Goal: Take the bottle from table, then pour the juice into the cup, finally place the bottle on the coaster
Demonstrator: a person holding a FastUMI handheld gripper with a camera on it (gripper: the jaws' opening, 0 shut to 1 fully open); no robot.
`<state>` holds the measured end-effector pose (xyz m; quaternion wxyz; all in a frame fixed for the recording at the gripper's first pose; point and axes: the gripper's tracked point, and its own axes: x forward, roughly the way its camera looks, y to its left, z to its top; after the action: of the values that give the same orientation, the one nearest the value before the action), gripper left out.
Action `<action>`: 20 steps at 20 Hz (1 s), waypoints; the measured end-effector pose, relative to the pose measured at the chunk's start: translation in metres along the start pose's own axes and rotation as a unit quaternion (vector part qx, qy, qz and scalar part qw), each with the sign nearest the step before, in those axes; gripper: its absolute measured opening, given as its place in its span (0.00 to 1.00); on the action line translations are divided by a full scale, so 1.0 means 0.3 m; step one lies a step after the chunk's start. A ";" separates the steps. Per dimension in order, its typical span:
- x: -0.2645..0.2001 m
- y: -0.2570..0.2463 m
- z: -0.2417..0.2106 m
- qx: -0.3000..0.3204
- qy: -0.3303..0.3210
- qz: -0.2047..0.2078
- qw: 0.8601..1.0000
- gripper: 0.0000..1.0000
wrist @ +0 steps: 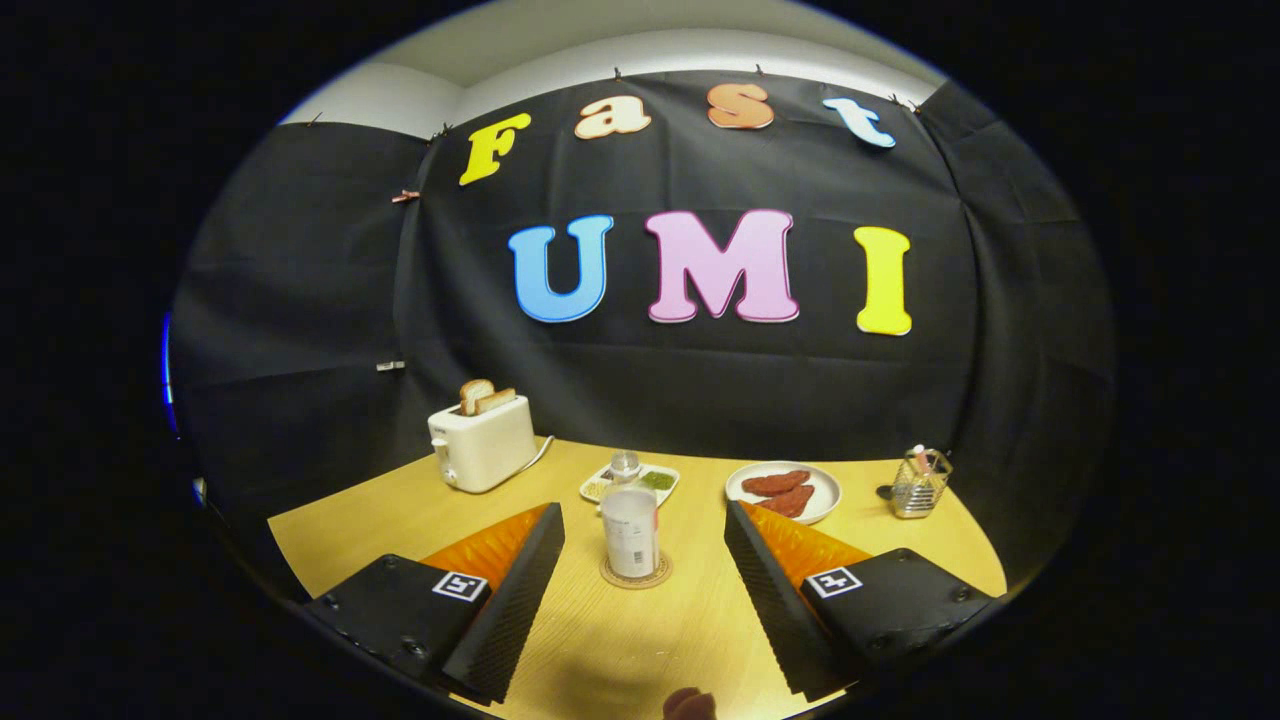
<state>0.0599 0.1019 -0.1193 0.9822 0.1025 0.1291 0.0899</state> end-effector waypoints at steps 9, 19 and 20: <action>-0.232 -0.188 0.323 -0.043 -0.052 -0.114 0.991 0.98; -0.376 -0.290 0.359 -0.066 -0.046 -0.167 0.983 0.97; -0.378 -0.292 0.358 -0.072 -0.044 -0.166 0.982 0.97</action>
<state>-0.0055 -0.0247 -0.0107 0.9930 0.0121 0.0941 -0.0701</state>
